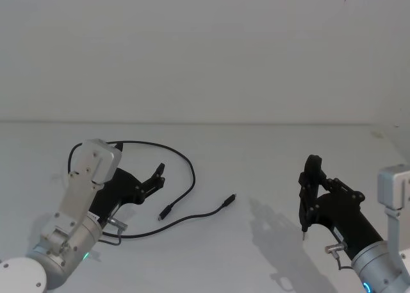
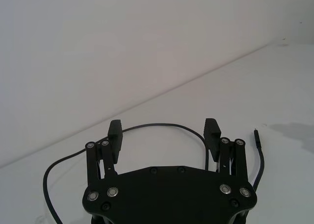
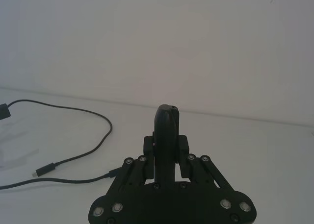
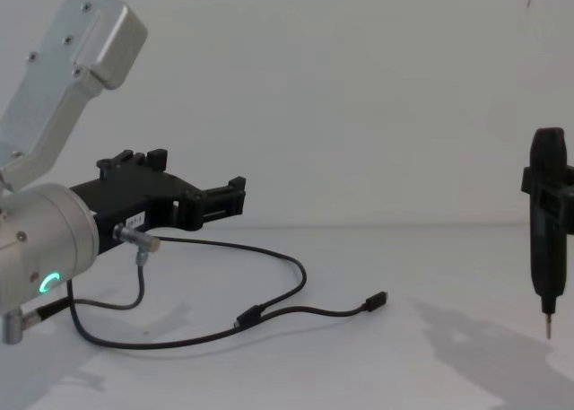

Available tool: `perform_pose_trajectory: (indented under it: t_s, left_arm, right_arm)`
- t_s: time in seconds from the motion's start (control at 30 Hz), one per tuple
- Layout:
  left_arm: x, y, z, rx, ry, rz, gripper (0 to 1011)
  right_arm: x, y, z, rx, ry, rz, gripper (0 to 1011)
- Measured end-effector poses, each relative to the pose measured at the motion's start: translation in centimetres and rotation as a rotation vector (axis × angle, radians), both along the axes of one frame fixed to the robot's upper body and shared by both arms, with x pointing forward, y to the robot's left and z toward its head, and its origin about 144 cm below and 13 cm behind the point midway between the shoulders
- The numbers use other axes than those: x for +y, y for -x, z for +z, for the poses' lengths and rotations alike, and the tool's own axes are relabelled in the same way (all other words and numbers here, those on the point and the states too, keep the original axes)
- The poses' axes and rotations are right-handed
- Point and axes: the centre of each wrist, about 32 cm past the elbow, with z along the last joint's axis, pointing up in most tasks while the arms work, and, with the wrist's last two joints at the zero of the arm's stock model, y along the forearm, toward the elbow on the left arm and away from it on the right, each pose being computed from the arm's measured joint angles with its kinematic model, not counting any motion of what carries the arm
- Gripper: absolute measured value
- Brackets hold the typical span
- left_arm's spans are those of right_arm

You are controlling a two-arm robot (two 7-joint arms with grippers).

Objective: Pick up the data cable with the one hand.

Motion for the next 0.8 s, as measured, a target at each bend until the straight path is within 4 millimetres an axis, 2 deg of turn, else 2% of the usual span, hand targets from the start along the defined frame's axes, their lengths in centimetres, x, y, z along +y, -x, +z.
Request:
perform_pose_trajectory:
  t_s: [0.53, 0.8]
  left_arm:
    - [0.06, 0.0, -0.02, 0.0, 0.0, -0.003, 1001]
    - [0.96, -0.26, -0.13, 0.018, 0.003, -0.056, 1001]
  right_arm:
    - [0.0, 0.0, 0.0, 0.0, 0.0, 0.0, 279]
    - [0.0, 0.0, 0.0, 0.0, 0.0, 0.0, 279]
